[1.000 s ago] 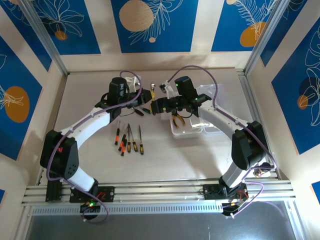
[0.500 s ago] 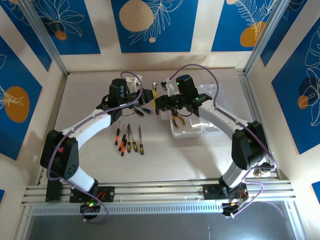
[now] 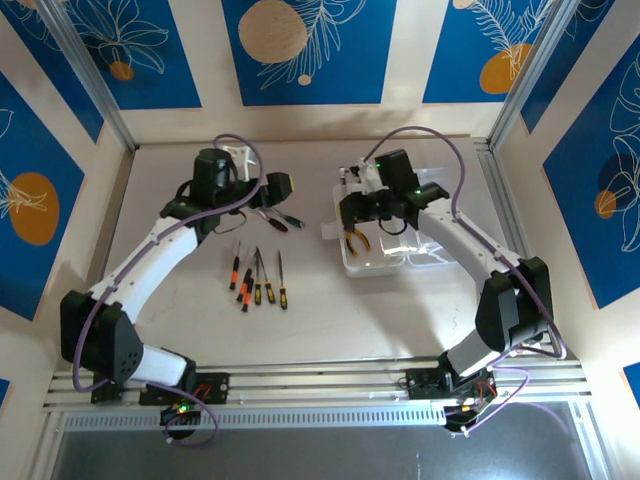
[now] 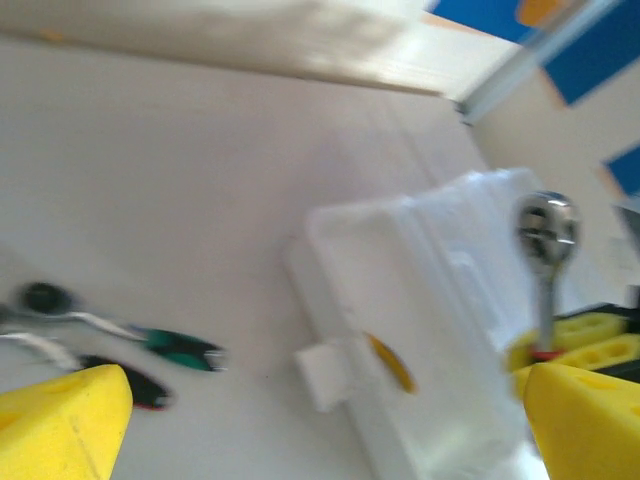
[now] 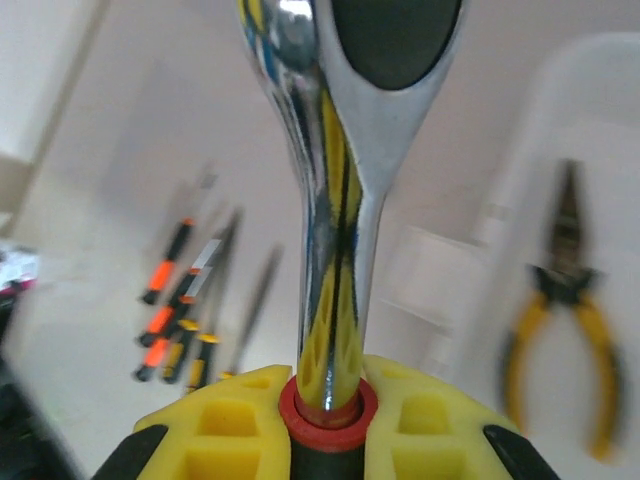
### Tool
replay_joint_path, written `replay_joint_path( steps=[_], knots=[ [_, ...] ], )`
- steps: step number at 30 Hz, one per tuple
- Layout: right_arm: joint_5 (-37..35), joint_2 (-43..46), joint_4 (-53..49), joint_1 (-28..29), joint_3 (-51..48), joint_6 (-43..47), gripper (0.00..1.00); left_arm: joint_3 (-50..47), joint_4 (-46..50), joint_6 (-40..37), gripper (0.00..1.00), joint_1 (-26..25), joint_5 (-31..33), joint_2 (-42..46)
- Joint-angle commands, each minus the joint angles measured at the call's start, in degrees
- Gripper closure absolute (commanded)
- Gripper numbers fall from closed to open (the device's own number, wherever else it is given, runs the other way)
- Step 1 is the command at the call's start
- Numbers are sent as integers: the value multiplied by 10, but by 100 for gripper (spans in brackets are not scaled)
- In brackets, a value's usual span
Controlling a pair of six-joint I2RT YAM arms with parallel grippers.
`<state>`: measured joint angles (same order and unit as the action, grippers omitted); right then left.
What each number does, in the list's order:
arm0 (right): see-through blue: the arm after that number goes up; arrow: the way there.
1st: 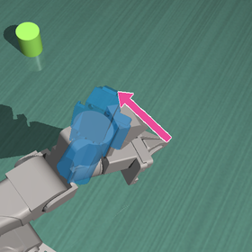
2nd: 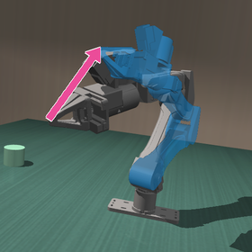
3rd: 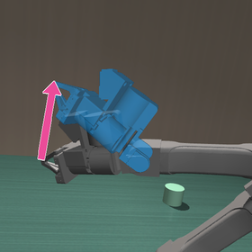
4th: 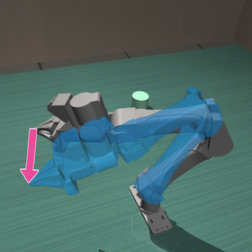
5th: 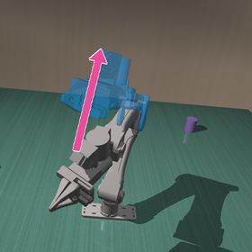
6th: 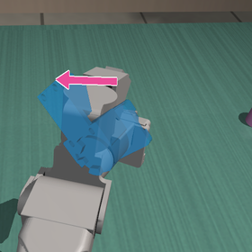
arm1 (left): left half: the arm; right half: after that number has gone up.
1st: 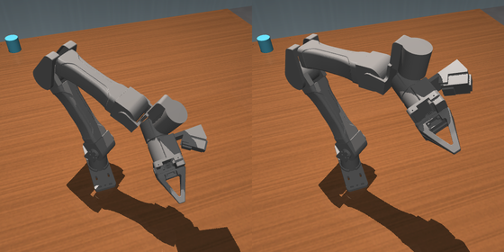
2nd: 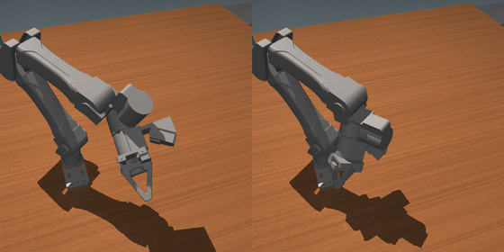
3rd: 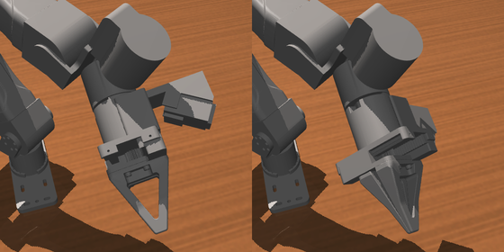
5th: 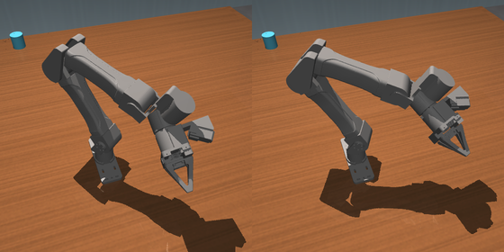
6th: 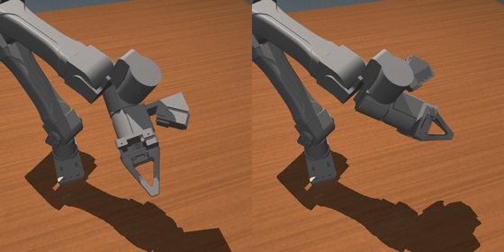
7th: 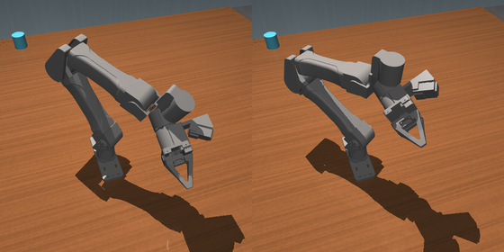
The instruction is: Pack the tool kit
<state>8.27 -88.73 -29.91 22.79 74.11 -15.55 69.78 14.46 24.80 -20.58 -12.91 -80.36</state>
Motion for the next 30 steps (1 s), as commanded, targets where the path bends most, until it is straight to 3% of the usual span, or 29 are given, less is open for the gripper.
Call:
replay_joint_path(
  steps=[1, 8, 19, 26, 30],
  knots=[
    [-85, 1, -101, -31, 8, 31, 100, 11, 134, -77, 1, 19, 118, -2],
    [-135, -51, -171, -84, 25, 11, 100, -48, 129, -65, 1, 35, 113, -2],
    [-240, -117, -220, -84, 80, -20, 100, -61, 109, -56, 0, 36, 93, -17],
    [-327, -129, -233, -63, 95, -28, 92, -67, 103, -54, 1, 36, 90, -23],
    [-347, -140, -239, -55, 103, -28, 81, -66, 101, -53, 1, 37, 87, -27]
  ],
)
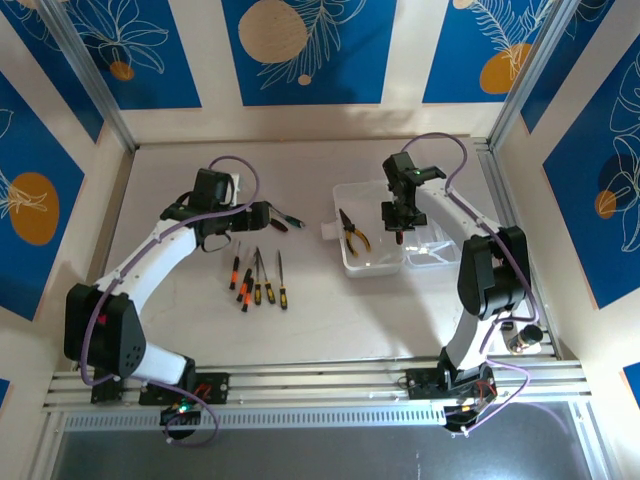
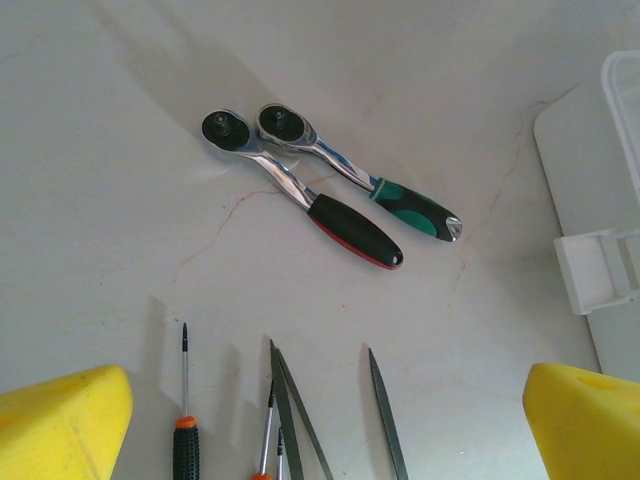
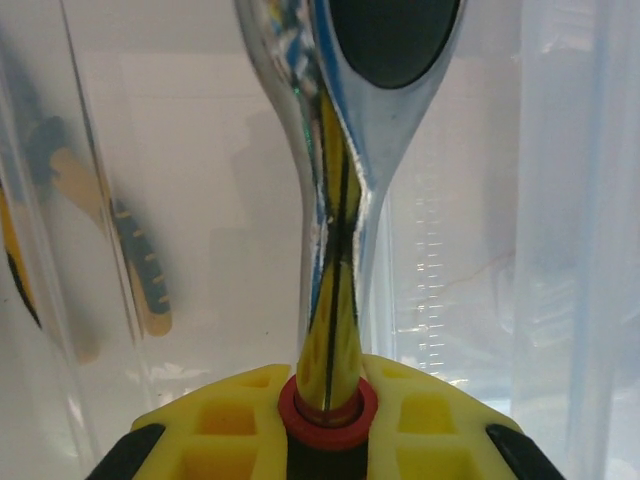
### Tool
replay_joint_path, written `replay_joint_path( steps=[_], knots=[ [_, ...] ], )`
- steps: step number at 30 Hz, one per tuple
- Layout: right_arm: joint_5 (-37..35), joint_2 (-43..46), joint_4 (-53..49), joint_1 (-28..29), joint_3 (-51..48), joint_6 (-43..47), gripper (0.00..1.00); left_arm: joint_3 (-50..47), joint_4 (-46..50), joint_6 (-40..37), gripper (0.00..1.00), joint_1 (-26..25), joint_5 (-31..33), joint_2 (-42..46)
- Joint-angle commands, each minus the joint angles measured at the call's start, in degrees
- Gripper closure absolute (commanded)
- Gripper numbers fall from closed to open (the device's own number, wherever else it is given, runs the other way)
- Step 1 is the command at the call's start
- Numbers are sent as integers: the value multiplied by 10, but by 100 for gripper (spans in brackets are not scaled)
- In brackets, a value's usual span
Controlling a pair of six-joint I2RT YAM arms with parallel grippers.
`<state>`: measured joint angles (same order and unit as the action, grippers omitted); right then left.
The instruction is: Pack the tool kit
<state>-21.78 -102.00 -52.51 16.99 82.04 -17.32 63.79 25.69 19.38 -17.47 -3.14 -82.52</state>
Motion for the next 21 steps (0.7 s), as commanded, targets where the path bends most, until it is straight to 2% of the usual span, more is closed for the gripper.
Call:
replay_joint_path(
  steps=[1, 4, 10, 13, 16, 19, 21],
  knots=[
    [-48, -10, -14, 4, 24, -10, 78, -5, -12, 1, 1, 6, -12, -5],
    [-53, -14, -15, 9, 27, -9, 70, -4, -12, 1, 1, 7, -13, -7],
    [-67, -17, -22, 22, 37, -3, 69, -6, -7, 1, 1, 7, -13, -12],
    [-59, -11, -23, 30, 43, 0, 64, -9, 4, 2, 0, 8, -8, -14],
    [-38, 2, -20, 39, 48, 5, 47, -22, 22, 2, 1, 8, 11, -15],
    [-19, 17, -18, 52, 53, 9, 18, -43, 42, 5, 0, 9, 34, -16],
    [-15, 23, -20, 63, 58, 12, 6, -63, 50, 10, 0, 8, 42, -18]
  ],
)
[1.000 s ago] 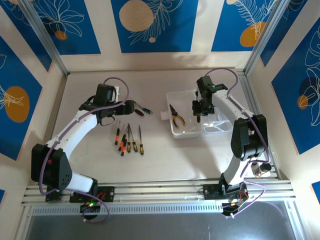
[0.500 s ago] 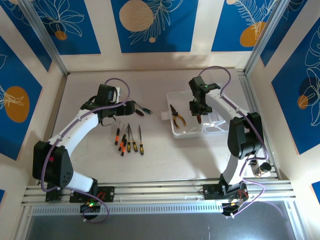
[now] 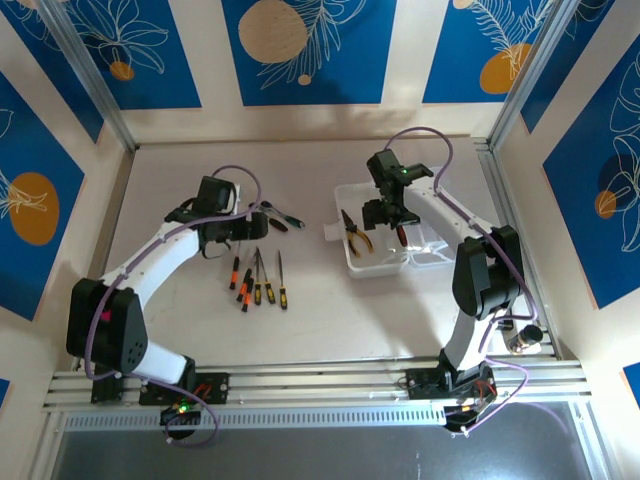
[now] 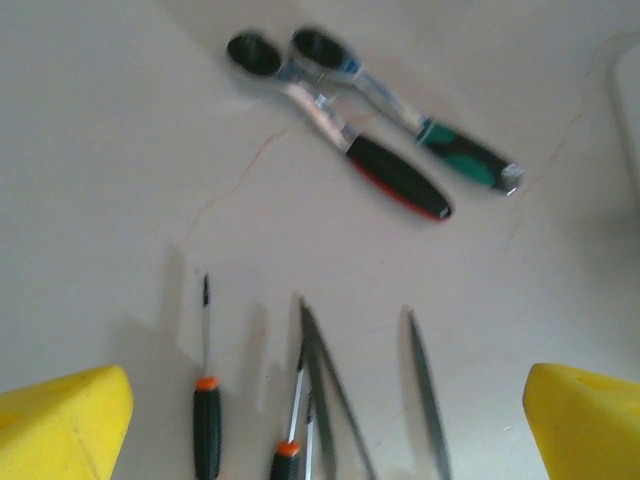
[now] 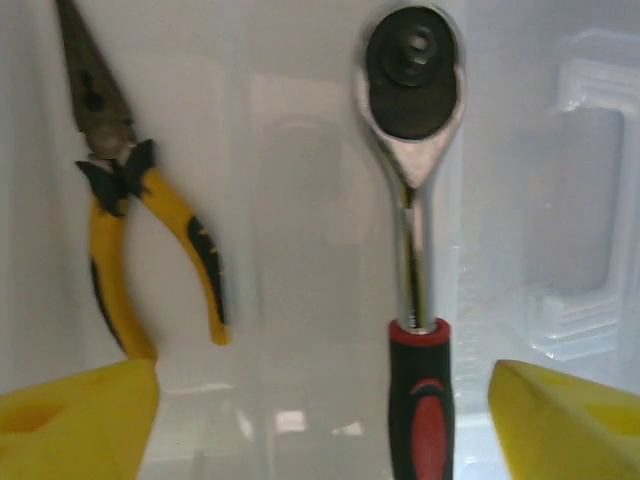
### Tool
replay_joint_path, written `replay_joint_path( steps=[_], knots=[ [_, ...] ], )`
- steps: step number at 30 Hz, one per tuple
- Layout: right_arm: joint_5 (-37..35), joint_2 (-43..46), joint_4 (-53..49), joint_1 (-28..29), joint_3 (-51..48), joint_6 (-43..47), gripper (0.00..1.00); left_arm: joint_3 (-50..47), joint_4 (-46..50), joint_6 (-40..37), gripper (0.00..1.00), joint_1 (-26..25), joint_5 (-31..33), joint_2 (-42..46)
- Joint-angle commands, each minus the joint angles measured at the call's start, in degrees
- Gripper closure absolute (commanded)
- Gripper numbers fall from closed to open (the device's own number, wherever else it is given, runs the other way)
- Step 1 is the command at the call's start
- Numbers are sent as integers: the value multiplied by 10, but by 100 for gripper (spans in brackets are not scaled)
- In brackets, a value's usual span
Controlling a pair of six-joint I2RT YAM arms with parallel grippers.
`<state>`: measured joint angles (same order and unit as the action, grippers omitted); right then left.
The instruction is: Pack the tool kit
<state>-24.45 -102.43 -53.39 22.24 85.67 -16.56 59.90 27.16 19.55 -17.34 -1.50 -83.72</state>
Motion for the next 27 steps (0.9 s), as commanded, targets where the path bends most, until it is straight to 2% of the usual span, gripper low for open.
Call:
replay_joint_path(
  steps=[1, 4, 14, 21, 27],
  knots=[
    [13, 29, -12, 15, 24, 6, 2, -33, 37, 11, 0, 7, 29, -6],
    [25, 33, -10, 33, 27, 11, 1, -62, 39, 18, 5, 7, 37, -8],
    [79, 41, 18, 65, 19, 22, 1, -79, 16, 19, 40, 7, 52, -73],
    [82, 43, 20, 68, 15, 24, 1, -61, 4, 22, 51, 7, 81, -139],
    [84, 46, 20, 67, 16, 28, 1, -48, 0, 22, 68, 7, 85, -171]
  ],
)
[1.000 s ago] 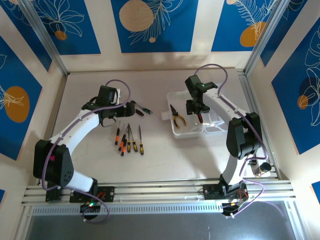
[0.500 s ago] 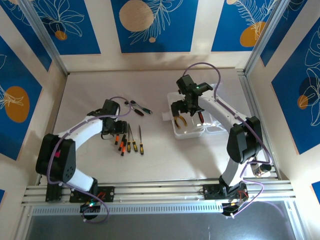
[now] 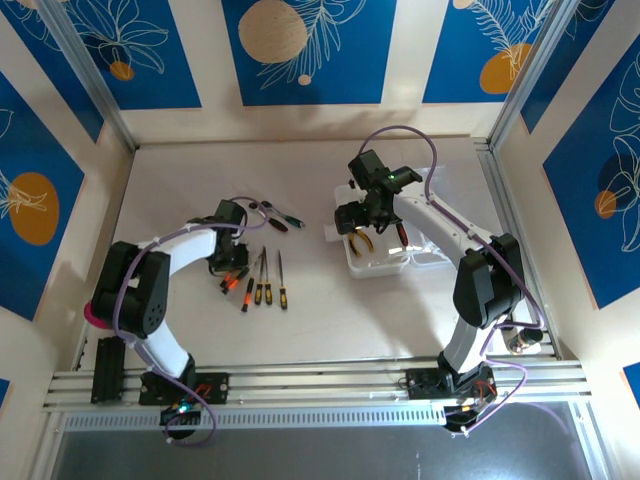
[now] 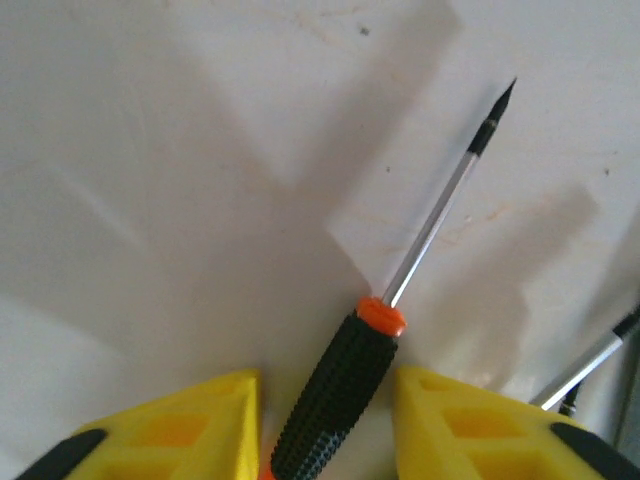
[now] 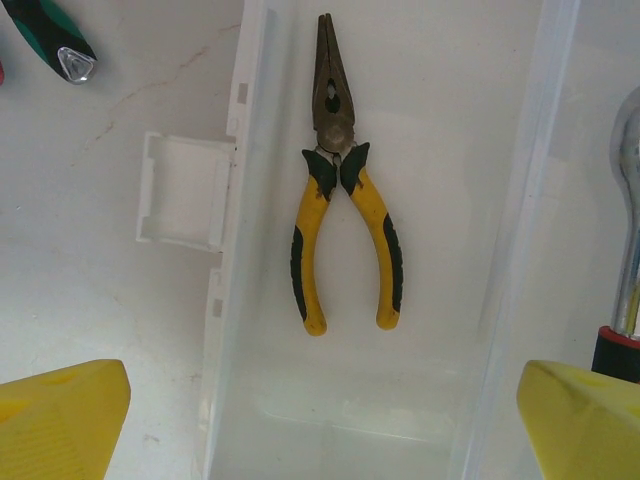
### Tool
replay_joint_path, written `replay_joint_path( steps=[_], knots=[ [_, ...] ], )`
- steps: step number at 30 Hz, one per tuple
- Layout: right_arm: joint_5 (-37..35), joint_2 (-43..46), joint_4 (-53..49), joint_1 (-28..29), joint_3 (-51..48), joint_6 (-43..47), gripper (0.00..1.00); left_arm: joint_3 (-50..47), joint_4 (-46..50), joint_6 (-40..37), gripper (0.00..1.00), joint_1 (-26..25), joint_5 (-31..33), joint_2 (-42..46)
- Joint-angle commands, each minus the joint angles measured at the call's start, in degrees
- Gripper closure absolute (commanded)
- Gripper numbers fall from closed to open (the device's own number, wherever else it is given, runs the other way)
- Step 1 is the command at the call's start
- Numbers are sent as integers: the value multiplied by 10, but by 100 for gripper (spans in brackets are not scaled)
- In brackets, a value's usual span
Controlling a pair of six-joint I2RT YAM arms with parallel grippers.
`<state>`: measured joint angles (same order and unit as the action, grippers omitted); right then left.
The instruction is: Pack the tool kit
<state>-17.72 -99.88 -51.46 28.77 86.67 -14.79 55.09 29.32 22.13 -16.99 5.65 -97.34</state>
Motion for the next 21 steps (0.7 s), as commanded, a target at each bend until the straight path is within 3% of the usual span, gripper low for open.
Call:
replay_joint_path(
  steps=[1, 12, 21],
  knots=[
    [17, 21, 2, 1, 6, 11, 1, -1, -23, -3, 71, 4, 12, -37],
    [29, 20, 4, 1, 8, 16, 1, 9, -14, -9, 100, 4, 9, -39],
    [105, 66, 52, -8, -27, 26, 1, 51, 26, -18, 100, 4, -27, 46]
  ],
)
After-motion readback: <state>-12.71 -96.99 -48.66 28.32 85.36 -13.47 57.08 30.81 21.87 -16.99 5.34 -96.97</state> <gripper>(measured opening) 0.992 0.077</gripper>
